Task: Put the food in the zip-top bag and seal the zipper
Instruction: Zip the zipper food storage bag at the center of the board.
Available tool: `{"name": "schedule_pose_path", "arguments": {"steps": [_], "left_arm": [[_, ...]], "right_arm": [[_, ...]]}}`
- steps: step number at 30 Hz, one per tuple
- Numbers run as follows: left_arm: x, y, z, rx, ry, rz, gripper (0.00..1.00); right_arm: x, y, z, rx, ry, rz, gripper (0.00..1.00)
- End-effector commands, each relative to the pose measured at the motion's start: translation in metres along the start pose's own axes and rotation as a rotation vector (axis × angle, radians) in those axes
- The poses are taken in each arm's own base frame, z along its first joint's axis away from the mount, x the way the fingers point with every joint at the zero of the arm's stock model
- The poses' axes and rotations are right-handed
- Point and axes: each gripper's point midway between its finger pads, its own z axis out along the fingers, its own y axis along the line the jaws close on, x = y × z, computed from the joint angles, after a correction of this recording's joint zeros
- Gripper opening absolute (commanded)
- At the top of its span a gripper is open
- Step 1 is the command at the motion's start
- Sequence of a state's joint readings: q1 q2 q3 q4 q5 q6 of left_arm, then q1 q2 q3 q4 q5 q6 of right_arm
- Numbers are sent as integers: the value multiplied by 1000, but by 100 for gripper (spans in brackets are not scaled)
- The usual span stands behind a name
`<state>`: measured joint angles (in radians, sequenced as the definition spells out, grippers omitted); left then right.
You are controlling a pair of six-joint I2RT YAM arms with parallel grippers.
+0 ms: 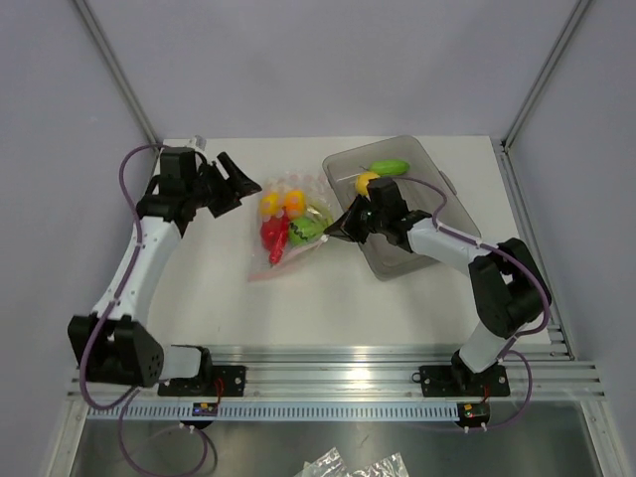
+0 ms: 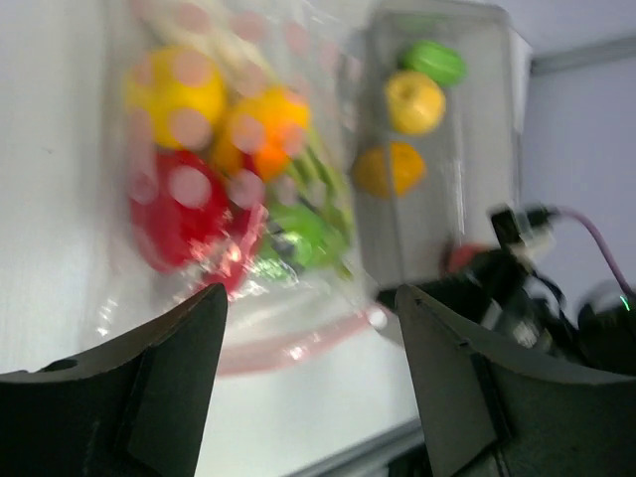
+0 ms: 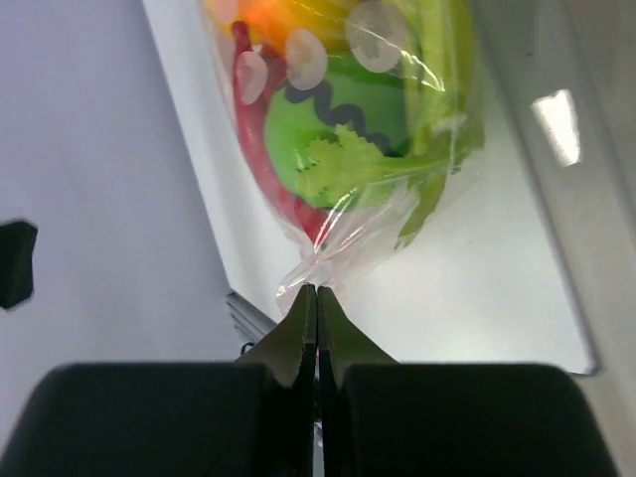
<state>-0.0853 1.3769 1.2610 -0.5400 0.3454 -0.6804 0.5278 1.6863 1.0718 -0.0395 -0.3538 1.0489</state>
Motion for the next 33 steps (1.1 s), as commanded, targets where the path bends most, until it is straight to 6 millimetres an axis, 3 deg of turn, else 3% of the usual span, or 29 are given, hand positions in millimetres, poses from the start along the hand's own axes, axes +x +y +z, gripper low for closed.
{"name": "schedule_pose_path", "arguments": {"steps": [1,2,4,5,6,7,8,9,10,11,14,15,17,24,27,33], "left_arm": [[77,1,-21,80,168,-71,75],[98,-8,-22,121,208,-73,76],[121,-25,-22,212,238,-129,80],[148,-25,-21,228,299,-137,80],[157,-24,-20,223,314,-157,81],[156,-25,-14,211,280,-195,80],[172,-21,-14,213,288,-202,78],[173,-20,-12,214,259,-227,75],[169,-35,-13,278,226,-281,71],[178,-26,-12,273,220,-318,70],[184,-26,-6,273,221,-451,69],[194,-14,1,248,229,-489,69],[187,-27,0,328,209,-572,70],[172,-33,5,365,113,-692,69],[166,-26,8,345,63,-707,65],[174,-29,19,333,101,-746,63]], "right_arm": [[16,51,-10,-149,34,26,0],[19,51,-7,-139,41,24,0],[27,54,-1,-136,58,13,0],[28,53,2,-124,58,16,0],[30,53,2,-120,58,15,0],[32,53,3,-118,56,12,0],[32,51,4,-109,50,12,0],[33,50,4,-107,50,16,0],[34,49,5,-107,51,17,0],[33,48,5,-109,42,19,0],[34,50,6,-147,32,12,0],[37,47,7,-144,30,2,0],[39,44,9,-150,26,-24,0],[46,45,8,-223,0,-90,0],[49,49,9,-251,2,-100,0],[54,56,13,-262,15,-128,0]]}}
